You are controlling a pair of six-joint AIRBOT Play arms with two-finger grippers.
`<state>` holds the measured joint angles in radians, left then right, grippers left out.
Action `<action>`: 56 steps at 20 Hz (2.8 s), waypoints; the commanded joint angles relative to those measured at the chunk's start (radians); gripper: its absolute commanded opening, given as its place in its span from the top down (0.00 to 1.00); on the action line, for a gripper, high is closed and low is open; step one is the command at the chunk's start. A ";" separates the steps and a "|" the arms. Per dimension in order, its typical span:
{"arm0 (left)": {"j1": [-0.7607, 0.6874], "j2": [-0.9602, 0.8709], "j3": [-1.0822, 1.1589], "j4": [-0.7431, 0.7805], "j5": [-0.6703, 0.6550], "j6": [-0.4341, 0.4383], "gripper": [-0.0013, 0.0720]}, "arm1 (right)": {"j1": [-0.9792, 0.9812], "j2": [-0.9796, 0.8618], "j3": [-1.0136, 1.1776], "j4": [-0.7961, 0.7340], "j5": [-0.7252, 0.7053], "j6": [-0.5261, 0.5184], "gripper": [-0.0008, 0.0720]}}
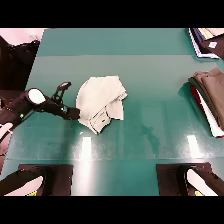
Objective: Fold the shirts.
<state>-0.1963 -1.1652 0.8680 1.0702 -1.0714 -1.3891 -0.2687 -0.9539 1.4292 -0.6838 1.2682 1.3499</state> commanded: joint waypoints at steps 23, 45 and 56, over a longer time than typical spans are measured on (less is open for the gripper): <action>0.001 0.122 0.610 0.177 -0.362 0.008 0.95 | 0.684 -0.673 -0.196 0.008 -0.415 -0.100 0.44; 0.001 0.122 0.610 0.177 -0.354 0.009 0.95 | 0.805 -0.816 0.037 -0.236 -0.665 -0.095 0.85; 0.001 0.122 1.007 0.296 -0.235 0.001 0.95 | 0.600 -0.240 0.037 -0.460 -0.624 -0.094 0.96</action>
<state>-0.1963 -1.0435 1.7054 1.3529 -1.3590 -1.3834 0.3965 -1.3758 1.4654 -1.1110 0.6285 1.2556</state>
